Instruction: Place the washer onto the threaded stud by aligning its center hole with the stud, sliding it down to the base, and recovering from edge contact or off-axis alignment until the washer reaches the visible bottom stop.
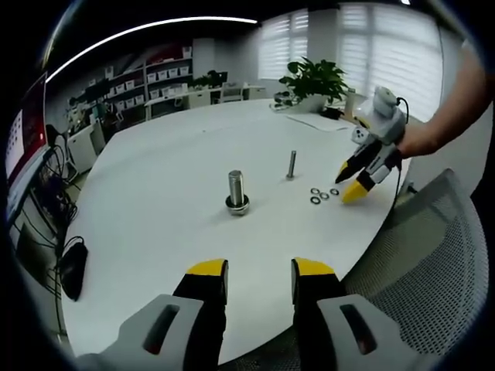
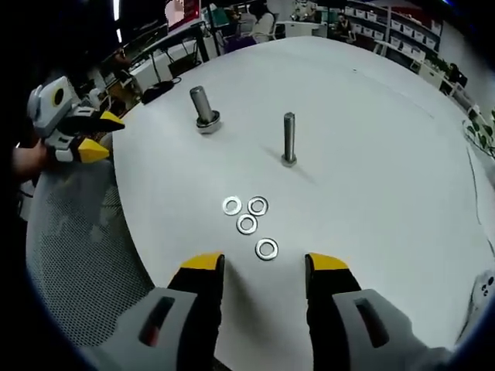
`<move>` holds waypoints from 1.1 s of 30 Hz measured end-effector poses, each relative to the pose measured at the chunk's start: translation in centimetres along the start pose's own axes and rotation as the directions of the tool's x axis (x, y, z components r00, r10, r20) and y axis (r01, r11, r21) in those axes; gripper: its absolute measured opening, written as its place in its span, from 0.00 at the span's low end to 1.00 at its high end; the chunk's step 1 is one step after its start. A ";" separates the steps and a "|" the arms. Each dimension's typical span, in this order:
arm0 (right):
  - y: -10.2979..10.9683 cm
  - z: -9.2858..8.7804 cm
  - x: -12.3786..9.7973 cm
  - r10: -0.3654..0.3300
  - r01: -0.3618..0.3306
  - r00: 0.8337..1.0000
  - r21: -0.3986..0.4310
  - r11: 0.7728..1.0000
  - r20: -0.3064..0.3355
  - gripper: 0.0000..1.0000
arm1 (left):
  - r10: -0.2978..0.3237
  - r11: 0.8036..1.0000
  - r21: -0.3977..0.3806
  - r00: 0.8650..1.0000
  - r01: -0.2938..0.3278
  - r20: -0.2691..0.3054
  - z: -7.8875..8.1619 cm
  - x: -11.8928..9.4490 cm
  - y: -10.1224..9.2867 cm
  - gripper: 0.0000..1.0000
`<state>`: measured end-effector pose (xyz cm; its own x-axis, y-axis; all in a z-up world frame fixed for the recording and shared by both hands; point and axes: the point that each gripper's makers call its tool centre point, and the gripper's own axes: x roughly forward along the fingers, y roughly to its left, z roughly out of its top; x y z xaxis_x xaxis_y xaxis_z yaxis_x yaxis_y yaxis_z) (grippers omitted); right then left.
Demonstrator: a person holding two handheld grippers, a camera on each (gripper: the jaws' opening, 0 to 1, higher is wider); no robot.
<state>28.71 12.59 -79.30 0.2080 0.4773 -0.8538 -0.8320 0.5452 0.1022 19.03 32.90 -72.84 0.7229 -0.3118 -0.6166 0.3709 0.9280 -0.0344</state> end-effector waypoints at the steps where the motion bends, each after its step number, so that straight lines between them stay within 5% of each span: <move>1: 0.0 0.0 0.0 -0.001 0.001 1.000 -0.004 1.000 -0.001 0.44 | -0.004 1.000 0.000 1.000 0.004 -0.001 0.0 0.0 -0.1 0.31; 15: -0.3 0.2 0.2 0.003 -0.006 0.999 -0.077 0.997 -0.041 0.43 | 0.000 1.000 0.001 1.000 0.000 0.008 0.2 -0.1 -0.1 0.30; 20: -0.5 0.4 0.3 0.009 -0.015 0.998 -0.099 0.995 -0.062 0.33 | -0.001 1.000 0.004 1.000 0.001 0.005 0.1 -0.1 -0.1 0.29; 26: 0.5 0.3 0.6 0.011 -0.044 0.993 -0.294 0.955 -0.115 0.28 | 0.000 1.000 0.006 1.000 0.000 0.005 0.2 -0.1 -0.1 0.29; 33: 0.9 0.3 0.8 0.018 -0.073 0.987 -0.344 0.936 -0.161 0.21 | 0.002 1.000 0.007 1.000 -0.002 0.006 0.2 -0.1 0.0 0.28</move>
<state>28.28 13.69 -79.72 0.1075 0.3703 -0.9227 -0.9710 0.2386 -0.0174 19.07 32.90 -72.64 0.7275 -0.3111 -0.6116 0.3736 0.9272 -0.0273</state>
